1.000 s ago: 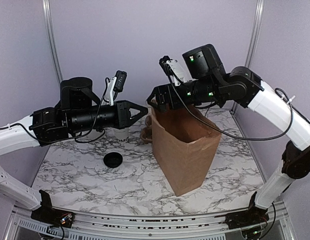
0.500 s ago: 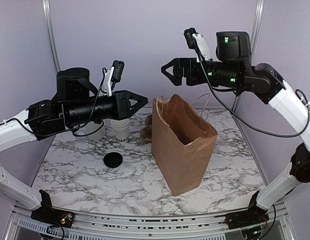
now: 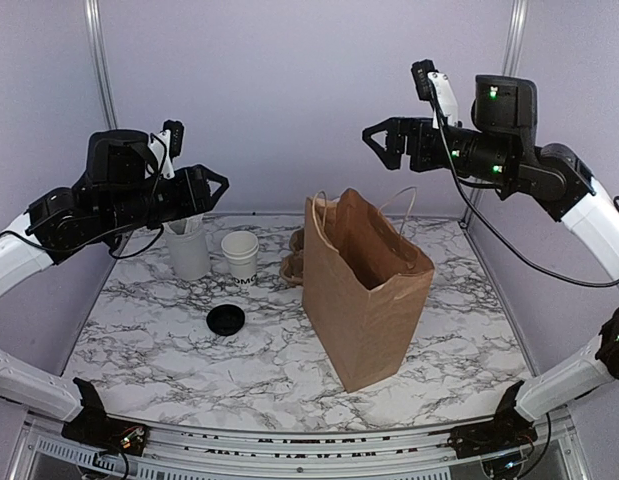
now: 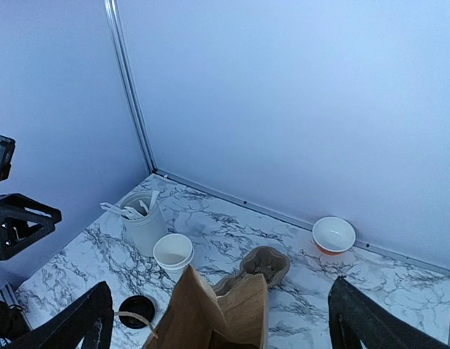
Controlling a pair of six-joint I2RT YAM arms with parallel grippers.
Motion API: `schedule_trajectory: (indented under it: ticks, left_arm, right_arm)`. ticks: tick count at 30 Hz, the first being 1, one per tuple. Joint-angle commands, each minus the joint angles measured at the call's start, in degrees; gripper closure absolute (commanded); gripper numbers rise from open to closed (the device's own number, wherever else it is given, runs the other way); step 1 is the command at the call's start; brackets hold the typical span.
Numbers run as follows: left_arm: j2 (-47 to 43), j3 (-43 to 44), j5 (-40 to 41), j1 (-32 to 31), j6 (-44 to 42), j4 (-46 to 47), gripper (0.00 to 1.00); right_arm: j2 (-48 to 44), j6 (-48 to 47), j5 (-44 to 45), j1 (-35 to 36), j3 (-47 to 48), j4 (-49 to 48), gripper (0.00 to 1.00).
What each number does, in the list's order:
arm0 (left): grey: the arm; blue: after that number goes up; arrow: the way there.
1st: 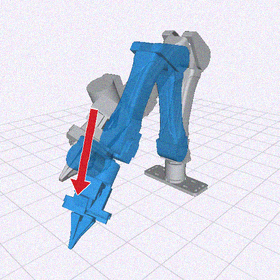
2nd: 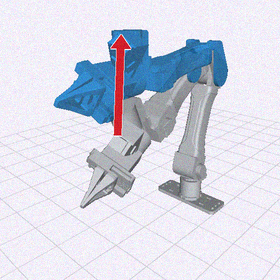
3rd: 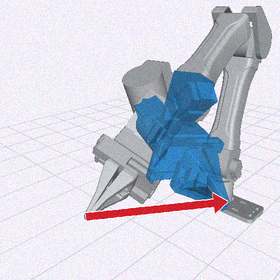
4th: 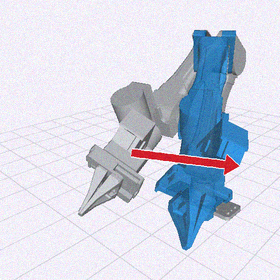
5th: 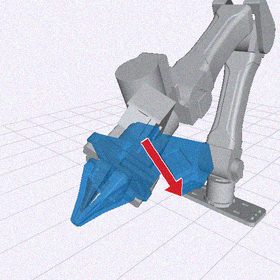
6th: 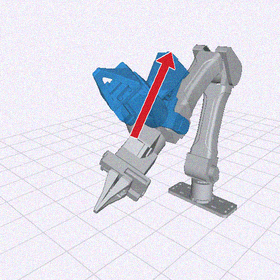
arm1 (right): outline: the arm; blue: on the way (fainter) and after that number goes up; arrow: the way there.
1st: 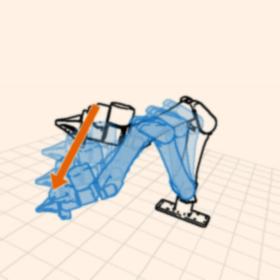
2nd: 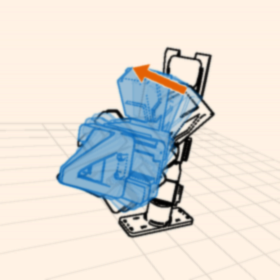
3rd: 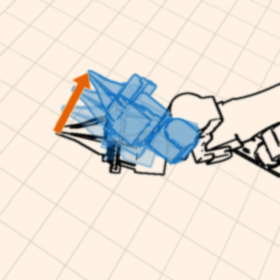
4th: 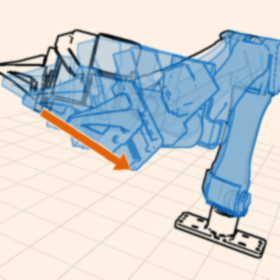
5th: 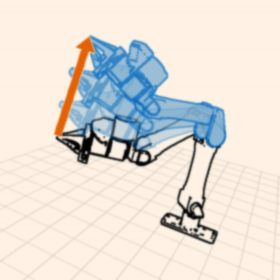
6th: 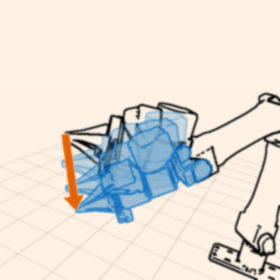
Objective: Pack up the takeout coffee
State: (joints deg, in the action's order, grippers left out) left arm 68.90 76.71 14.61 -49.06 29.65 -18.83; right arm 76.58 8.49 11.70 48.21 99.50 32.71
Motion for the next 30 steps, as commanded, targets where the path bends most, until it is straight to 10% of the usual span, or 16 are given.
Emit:
schedule_trajectory:
  ticks: [1, 16, 30]
  left_arm:
    - [-2.8, -1.6, 6.5, 4.8, 2.1, -6.5, 0.46]
    - [6.7, 0.4, 4.5, 23.1, -2.9, -11.8, 0.17]
    - [16.0, 3.1, 2.8, 29.7, -2.2, -13.8, 0.36]
  right_arm:
    - [-1.8, 0.9, -6.9, -6.5, -3.2, -2.0, 0.0]
    - [-7.7, 2.0, -13.7, -15.1, -12.4, -4.7, 0.0]
    - [-11.8, 2.5, -13.0, -15.2, -15.7, -4.0, 0.0]
